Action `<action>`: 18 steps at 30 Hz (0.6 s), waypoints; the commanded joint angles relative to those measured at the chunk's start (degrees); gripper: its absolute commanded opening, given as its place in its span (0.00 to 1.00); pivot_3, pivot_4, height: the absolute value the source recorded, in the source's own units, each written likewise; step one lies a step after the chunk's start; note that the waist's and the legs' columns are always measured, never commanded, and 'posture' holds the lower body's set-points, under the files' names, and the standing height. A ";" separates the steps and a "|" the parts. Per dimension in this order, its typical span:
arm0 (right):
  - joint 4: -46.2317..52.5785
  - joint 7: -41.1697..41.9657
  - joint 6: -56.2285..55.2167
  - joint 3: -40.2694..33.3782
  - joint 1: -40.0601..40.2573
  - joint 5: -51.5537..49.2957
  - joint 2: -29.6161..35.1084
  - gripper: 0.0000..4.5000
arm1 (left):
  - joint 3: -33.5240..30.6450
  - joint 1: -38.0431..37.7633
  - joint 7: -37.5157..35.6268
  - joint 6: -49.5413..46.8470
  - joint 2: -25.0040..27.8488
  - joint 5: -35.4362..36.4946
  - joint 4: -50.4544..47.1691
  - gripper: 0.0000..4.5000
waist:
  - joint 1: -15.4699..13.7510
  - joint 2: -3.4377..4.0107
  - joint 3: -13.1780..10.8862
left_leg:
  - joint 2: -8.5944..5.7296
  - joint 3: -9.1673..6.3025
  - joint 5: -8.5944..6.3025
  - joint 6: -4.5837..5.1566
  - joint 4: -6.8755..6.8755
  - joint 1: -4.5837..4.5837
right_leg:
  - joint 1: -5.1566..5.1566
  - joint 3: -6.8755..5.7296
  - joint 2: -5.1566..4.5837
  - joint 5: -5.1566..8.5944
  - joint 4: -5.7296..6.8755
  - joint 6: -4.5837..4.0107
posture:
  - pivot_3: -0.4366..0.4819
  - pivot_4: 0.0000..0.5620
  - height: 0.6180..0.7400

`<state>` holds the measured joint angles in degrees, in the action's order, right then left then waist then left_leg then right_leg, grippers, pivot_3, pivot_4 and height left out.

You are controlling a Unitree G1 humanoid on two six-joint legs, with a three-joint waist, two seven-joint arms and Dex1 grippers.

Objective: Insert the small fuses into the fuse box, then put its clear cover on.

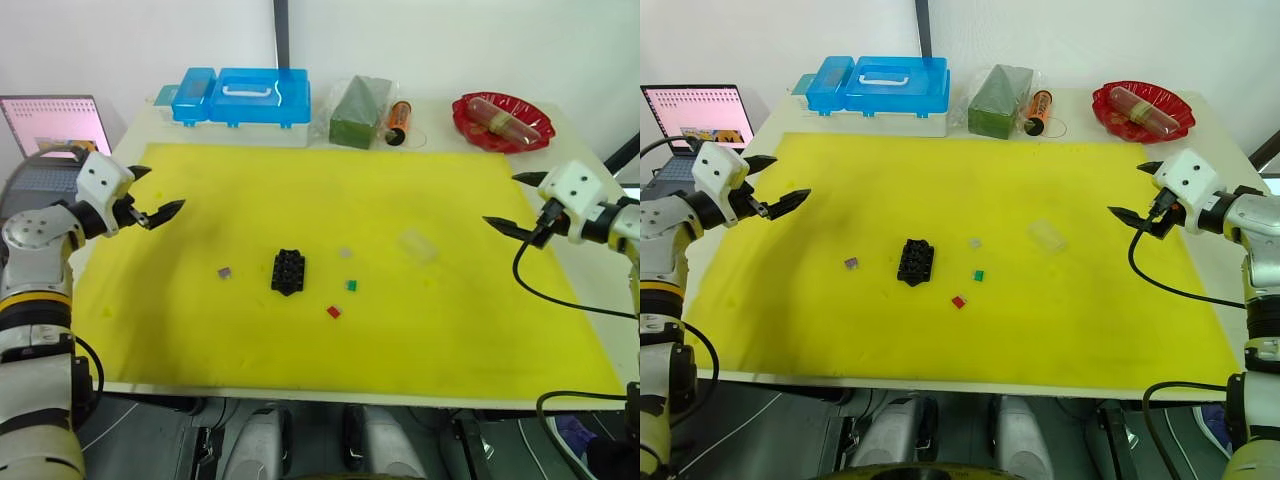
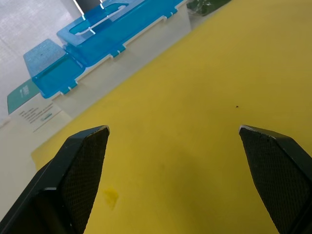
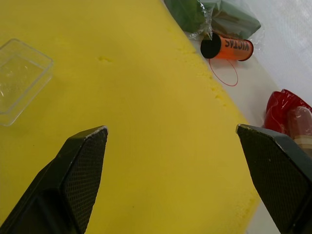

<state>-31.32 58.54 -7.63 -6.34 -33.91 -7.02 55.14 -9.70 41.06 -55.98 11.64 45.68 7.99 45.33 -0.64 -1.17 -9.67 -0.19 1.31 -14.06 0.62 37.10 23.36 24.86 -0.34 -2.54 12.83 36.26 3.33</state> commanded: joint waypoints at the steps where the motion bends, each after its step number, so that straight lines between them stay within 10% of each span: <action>1: 1.63 -0.52 -0.22 -1.86 -0.92 -0.45 1.45 1.00 | -0.04 1.39 -0.13 0.90 0.63 0.10 -0.13 0.99 | 0.00 0.00 0.00 | 0.00 0.00 0.00 0.00 0.00 0.00 | 0.00 0.00 0.00 0.00 0.00 0.00 | 0.48 0.27 1.00; 18: 1.59 -1.09 -0.65 -2.14 -0.28 -0.27 1.68 1.00 | -0.07 2.12 0.16 3.00 0.98 -0.56 1.92 0.99 | 0.01 0.00 0.00 | 0.00 0.00 0.00 0.00 0.00 0.00 | 0.00 0.00 0.00 0.00 0.00 0.00 | 0.48 0.27 1.00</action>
<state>-31.27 58.17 -7.77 -6.34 -33.90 -6.97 55.15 -9.69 41.39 -55.85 13.29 45.69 7.43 47.70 -0.63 -1.17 -9.67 -0.19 1.31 -14.06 0.62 37.11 23.36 24.86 -0.34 -2.54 12.82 36.26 3.33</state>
